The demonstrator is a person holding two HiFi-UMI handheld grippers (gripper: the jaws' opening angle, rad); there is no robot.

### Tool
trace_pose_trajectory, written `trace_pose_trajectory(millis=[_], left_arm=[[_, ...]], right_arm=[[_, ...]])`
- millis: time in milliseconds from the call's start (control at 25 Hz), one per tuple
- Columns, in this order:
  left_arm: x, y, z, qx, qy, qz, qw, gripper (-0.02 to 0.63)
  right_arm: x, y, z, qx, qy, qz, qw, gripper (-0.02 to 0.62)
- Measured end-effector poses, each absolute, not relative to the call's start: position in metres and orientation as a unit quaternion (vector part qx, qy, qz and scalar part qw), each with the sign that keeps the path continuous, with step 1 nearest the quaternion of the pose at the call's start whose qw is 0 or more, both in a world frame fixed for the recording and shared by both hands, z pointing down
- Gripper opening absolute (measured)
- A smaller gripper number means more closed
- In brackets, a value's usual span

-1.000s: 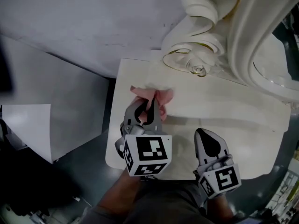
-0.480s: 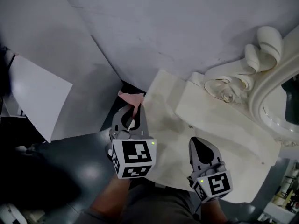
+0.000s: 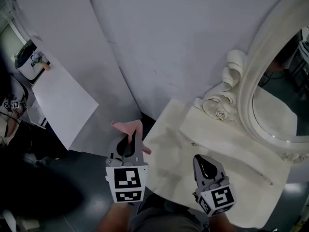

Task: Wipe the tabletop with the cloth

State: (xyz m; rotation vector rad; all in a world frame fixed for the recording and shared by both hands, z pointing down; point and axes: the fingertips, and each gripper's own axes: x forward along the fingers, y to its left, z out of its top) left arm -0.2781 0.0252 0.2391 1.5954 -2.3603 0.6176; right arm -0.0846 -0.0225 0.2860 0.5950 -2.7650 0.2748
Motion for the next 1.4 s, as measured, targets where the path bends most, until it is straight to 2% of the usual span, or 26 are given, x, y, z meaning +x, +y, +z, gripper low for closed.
trace_pose_trajectory(millis=[360, 960, 1200, 1400], left_arm=[[-0.167, 0.027, 0.226, 0.581, -0.781, 0.213, 0.084, 0.02], [0.095, -0.041, 0.302, 0.734, -0.628, 0.237, 0.102, 0.02], [0.156, -0.059, 0.352, 0.764, -0.584, 0.247, 0.12, 0.02], [0.174, -0.057, 0.41, 0.764, -0.557, 0.285, 0.154, 0.02]], right_arm=[[0.032, -0.023, 0.263, 0.269, -0.953, 0.08, 0.115, 0.015], [0.263, -0.022, 0.307, 0.417, -0.889, 0.124, 0.142, 0.015], [0.313, -0.013, 0.346, 0.447, -0.865, 0.159, 0.164, 0.015], [0.337, -0.006, 0.388, 0.455, -0.848, 0.196, 0.188, 0.015]])
